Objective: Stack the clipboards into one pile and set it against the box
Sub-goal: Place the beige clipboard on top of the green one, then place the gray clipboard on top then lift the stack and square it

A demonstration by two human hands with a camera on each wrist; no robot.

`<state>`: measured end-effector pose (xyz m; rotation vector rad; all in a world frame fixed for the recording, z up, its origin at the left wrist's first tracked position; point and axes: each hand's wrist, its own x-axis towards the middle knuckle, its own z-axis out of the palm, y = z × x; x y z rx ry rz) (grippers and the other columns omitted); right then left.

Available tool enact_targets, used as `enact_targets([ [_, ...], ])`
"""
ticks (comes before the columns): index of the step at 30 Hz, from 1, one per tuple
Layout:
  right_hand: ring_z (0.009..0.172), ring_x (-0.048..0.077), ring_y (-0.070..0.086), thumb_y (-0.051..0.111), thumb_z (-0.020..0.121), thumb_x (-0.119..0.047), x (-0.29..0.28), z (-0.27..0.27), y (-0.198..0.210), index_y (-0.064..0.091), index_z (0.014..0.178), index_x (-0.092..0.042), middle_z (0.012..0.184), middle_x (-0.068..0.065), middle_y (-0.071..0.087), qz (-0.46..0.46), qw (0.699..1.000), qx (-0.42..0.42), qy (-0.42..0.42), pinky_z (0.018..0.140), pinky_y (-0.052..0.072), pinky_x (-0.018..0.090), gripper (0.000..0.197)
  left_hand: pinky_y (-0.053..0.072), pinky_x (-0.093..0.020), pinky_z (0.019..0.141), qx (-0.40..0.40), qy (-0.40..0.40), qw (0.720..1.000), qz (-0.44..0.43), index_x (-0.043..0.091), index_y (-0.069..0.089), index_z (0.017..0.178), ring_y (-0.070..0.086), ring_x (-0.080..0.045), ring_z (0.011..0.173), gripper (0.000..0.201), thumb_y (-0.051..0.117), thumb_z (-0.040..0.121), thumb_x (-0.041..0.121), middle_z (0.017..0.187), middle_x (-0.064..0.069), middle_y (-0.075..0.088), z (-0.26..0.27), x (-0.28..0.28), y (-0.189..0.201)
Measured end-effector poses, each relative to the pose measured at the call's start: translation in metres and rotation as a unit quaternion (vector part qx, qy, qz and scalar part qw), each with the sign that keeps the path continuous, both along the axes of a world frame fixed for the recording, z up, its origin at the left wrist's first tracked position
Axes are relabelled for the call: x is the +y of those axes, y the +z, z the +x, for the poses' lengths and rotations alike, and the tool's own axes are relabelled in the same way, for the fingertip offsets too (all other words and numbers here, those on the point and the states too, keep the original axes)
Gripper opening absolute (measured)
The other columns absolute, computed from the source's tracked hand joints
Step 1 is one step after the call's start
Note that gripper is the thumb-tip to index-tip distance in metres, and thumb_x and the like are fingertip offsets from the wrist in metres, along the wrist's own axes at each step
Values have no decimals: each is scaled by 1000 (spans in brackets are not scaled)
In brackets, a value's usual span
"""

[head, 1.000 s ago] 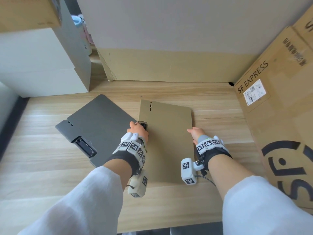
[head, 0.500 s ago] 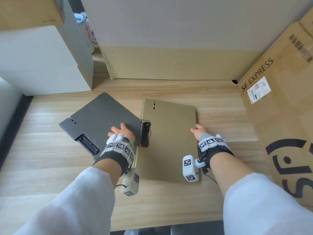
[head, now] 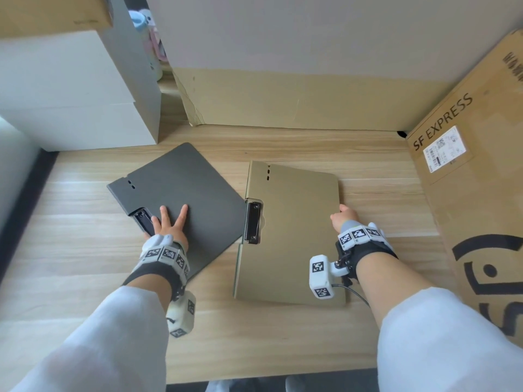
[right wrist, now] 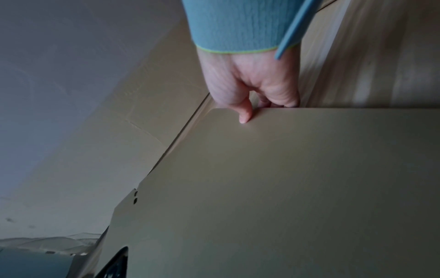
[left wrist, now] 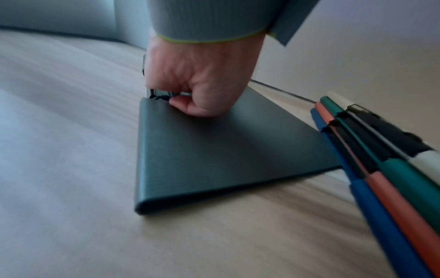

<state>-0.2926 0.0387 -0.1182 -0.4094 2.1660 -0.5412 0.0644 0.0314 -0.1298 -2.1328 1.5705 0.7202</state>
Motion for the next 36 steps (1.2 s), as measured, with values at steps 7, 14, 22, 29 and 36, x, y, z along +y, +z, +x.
enact_targets([
  [7,139,29,35,30,98,-3,0,-3,6,28,147,-10,153,10,33,9,1000,-7,11,110,27,33,49,38,-48,99,-30,161,971,-176,12,39,131,36,-38,126,48,44,85,-2,136,-20,34,-3,-12,14],
  [14,139,28,35,33,95,3,-1,-2,4,28,147,-10,153,8,33,19,999,5,28,111,27,33,54,32,-43,115,-33,184,982,-19,3,29,146,35,-35,139,56,45,97,26,150,-21,32,6,-19,11],
  [22,139,27,35,35,95,3,0,-5,-1,31,146,-9,153,7,34,15,999,24,40,111,27,32,53,40,-39,108,-24,184,978,-95,1,44,137,43,-30,132,47,45,95,24,143,-15,43,15,-27,15],
  [29,139,26,35,37,95,4,-1,-7,0,31,146,-8,153,6,33,23,998,25,46,111,28,30,53,33,-47,110,70,328,927,-167,-8,29,139,42,-42,133,56,51,94,18,141,-30,43,42,-58,25],
  [36,138,27,36,35,96,3,-4,-9,-1,31,146,-9,153,6,35,43,997,28,56,111,28,30,52,33,-47,106,131,265,937,-187,-12,35,132,44,-46,128,47,51,93,9,137,-36,45,67,-74,46],
])
